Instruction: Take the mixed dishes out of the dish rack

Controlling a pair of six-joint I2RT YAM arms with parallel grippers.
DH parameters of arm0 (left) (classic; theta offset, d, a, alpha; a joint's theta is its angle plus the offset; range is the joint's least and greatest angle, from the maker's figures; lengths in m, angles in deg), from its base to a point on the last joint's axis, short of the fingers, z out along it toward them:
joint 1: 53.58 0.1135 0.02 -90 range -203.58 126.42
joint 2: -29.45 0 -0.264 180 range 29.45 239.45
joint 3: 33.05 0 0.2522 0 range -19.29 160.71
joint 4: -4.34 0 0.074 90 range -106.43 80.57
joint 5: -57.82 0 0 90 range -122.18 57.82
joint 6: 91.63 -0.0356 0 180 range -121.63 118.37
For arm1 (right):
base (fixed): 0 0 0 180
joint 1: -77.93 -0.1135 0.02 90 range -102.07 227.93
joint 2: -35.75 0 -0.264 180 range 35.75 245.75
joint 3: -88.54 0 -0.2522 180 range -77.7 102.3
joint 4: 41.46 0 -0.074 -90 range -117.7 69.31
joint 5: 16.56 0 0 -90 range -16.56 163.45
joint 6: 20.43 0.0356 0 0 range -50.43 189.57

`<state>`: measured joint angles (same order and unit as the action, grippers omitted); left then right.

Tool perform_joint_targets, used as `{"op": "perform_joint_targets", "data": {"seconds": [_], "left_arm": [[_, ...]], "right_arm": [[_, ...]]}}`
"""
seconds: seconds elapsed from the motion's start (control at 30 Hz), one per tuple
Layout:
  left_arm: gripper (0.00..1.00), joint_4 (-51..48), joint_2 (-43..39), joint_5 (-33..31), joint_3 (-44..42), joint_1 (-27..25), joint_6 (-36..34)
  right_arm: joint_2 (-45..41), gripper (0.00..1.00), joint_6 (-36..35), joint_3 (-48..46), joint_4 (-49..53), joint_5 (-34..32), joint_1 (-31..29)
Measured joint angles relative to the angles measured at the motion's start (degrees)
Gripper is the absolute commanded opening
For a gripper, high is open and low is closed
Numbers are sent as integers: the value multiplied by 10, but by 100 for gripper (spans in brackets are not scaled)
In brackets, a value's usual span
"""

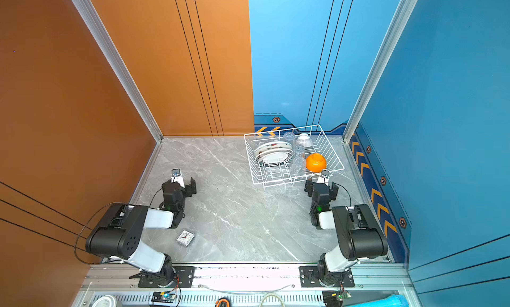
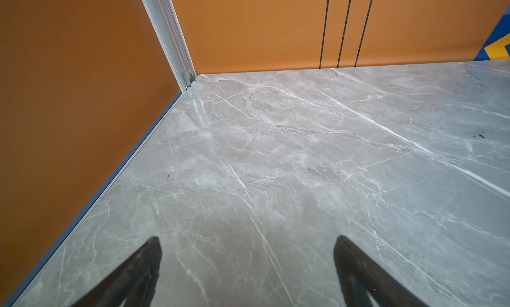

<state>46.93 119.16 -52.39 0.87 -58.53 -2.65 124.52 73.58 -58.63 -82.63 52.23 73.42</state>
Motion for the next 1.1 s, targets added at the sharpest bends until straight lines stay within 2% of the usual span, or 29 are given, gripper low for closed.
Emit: {"op": "perform_joint_targets", "data": {"seconds": [0.43,0.67,1.1], "left_arm": [[98,0,0,0,0,1,0],[98,-4,0,22,0,19,8],[98,-5,0,28,0,5,5]], "right_arm": [[0,100,0,0,0,0,0],[0,100,0,0,0,0,0],[0,100,1,0,1,6,3]]}}
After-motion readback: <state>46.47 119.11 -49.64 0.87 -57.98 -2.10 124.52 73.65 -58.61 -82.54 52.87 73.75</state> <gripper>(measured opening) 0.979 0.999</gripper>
